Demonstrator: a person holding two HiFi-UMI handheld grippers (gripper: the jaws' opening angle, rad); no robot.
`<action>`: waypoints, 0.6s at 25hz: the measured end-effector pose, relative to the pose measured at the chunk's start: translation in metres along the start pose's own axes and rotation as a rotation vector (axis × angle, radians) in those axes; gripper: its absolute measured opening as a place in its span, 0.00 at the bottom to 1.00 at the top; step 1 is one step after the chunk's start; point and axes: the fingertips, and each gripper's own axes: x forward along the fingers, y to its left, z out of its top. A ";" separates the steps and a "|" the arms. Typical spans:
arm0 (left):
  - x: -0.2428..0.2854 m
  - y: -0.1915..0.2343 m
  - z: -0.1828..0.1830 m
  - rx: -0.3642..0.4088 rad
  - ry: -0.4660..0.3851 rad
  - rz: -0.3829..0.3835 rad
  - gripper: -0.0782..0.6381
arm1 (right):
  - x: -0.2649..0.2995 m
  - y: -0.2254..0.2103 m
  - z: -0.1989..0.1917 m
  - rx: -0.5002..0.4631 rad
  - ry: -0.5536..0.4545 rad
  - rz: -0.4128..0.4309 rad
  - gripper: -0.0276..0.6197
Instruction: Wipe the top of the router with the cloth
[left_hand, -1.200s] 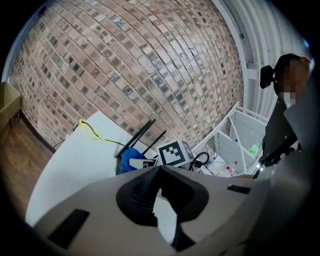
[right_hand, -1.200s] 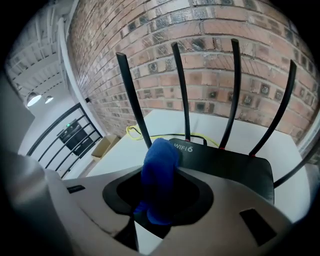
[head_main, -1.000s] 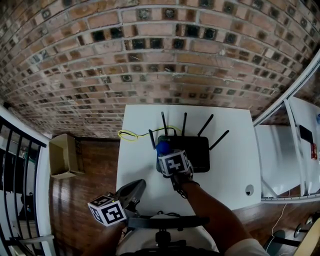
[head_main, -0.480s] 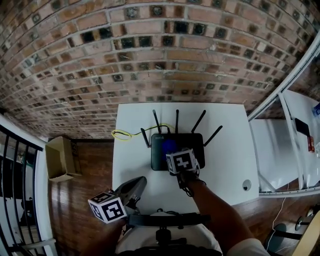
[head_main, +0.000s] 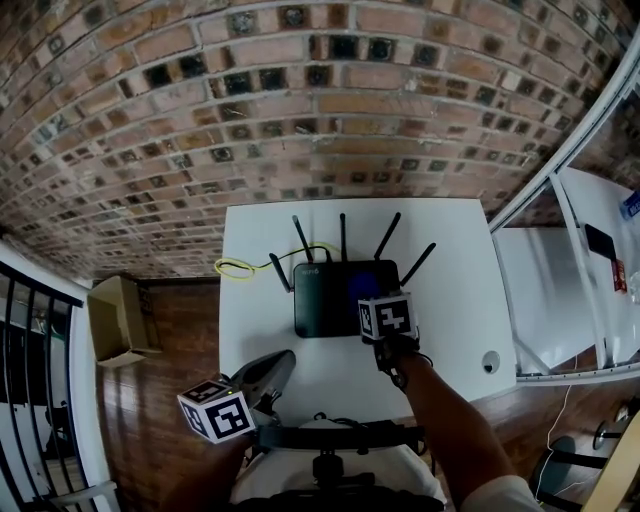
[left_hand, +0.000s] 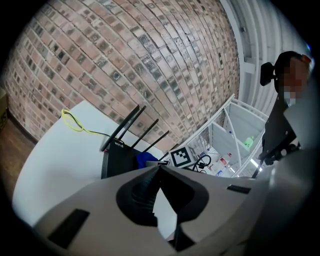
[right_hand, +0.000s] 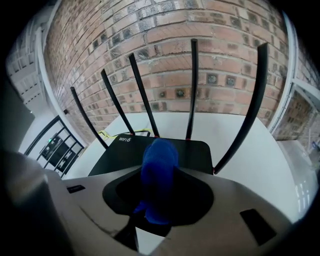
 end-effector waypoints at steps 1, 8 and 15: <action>0.000 -0.001 0.000 0.001 0.003 0.005 0.15 | -0.001 -0.004 -0.001 0.005 -0.001 -0.004 0.27; 0.001 0.000 0.000 0.007 -0.001 -0.003 0.14 | -0.009 -0.029 -0.004 -0.016 -0.007 -0.058 0.27; -0.004 0.008 -0.001 -0.019 -0.008 0.014 0.14 | -0.017 -0.052 -0.012 -0.085 0.005 -0.140 0.27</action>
